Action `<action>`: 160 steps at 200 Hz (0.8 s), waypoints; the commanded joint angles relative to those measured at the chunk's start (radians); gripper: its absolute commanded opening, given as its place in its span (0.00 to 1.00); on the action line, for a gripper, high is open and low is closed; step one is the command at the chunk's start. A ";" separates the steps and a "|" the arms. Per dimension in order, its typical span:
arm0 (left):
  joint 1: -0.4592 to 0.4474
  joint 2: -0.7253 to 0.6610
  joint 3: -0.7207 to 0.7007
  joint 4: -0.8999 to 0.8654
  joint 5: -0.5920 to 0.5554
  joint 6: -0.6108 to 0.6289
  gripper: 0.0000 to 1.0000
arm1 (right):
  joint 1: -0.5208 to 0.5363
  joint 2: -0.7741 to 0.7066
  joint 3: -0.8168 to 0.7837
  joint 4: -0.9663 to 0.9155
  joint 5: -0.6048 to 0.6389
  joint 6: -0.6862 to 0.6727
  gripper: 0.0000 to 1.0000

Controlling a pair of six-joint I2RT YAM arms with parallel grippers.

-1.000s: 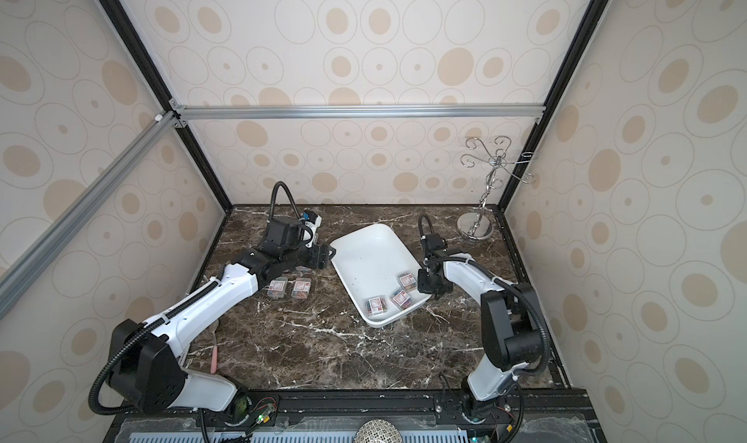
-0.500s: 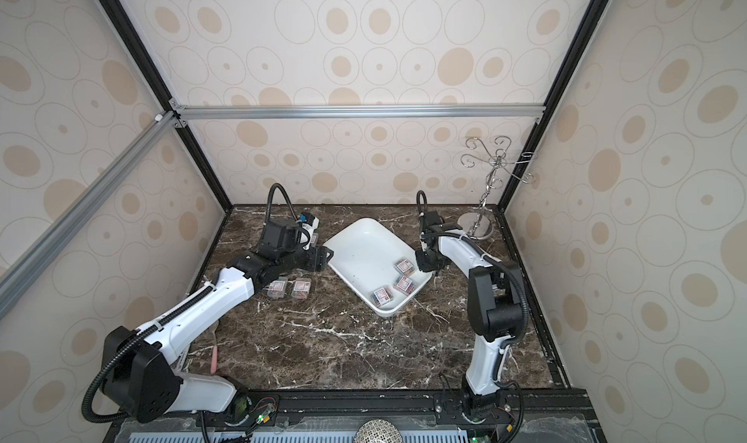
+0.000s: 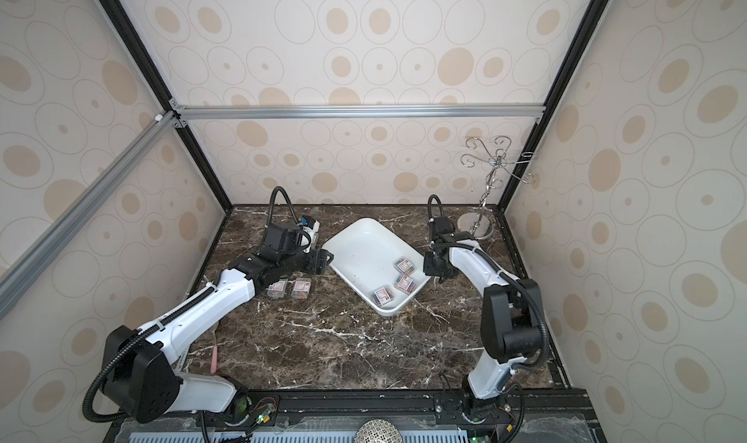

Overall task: Take the paper clips out of the storage box
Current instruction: Adjust the storage box at the center of the board.

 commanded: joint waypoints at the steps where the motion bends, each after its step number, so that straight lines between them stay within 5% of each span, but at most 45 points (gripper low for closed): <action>1: -0.007 -0.029 0.006 -0.008 -0.003 0.004 0.76 | 0.007 -0.076 -0.067 0.031 -0.025 0.110 0.44; 66: -0.009 -0.038 -0.008 0.006 0.016 0.000 0.76 | 0.056 -0.205 -0.231 0.129 -0.094 0.256 0.44; 160: -0.010 -0.055 -0.018 -0.002 0.017 0.000 0.76 | 0.106 -0.110 -0.208 0.172 -0.145 0.245 0.44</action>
